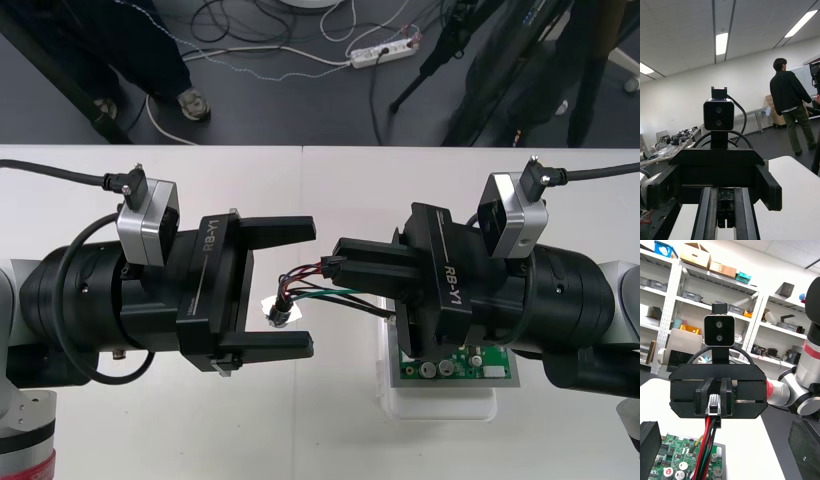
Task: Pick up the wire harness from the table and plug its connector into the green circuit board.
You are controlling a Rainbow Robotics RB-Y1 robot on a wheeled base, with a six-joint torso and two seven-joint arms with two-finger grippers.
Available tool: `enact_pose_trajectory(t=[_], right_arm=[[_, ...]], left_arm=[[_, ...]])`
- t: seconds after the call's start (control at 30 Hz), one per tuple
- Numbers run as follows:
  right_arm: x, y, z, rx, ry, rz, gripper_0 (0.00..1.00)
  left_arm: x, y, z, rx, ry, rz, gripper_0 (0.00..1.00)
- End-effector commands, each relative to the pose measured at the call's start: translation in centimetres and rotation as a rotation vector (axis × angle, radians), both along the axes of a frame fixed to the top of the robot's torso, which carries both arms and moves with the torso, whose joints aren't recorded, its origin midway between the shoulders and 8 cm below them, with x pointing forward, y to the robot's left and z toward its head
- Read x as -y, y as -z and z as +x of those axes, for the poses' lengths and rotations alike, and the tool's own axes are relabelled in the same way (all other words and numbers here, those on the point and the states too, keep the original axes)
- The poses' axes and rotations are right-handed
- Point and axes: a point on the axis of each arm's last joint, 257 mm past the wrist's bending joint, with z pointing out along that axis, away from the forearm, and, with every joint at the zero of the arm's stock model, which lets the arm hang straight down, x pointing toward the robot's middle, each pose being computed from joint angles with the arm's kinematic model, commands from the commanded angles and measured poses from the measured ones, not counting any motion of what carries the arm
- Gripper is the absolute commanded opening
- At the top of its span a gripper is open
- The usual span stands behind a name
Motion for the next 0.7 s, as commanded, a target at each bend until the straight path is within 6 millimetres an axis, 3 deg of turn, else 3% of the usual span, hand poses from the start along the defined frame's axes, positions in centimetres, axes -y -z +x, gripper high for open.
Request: enact_pose_trajectory(t=[0.03,0.53,0.7], right_arm=[[0.28,-0.71,-0.83,0.044,0.005,0.009,0.0],[0.3,-0.78,-0.73,0.051,0.011,0.012,0.0],[0.31,-0.81,-0.75,0.049,0.011,0.015,0.0]], left_arm=[[0.94,0.32,-1.32,0.033,0.036,-0.009,1.0],[1.04,0.12,-1.1,0.028,0.028,-0.017,1.0],[1.28,-0.03,-1.14,0.027,0.032,-0.021,0.77]])
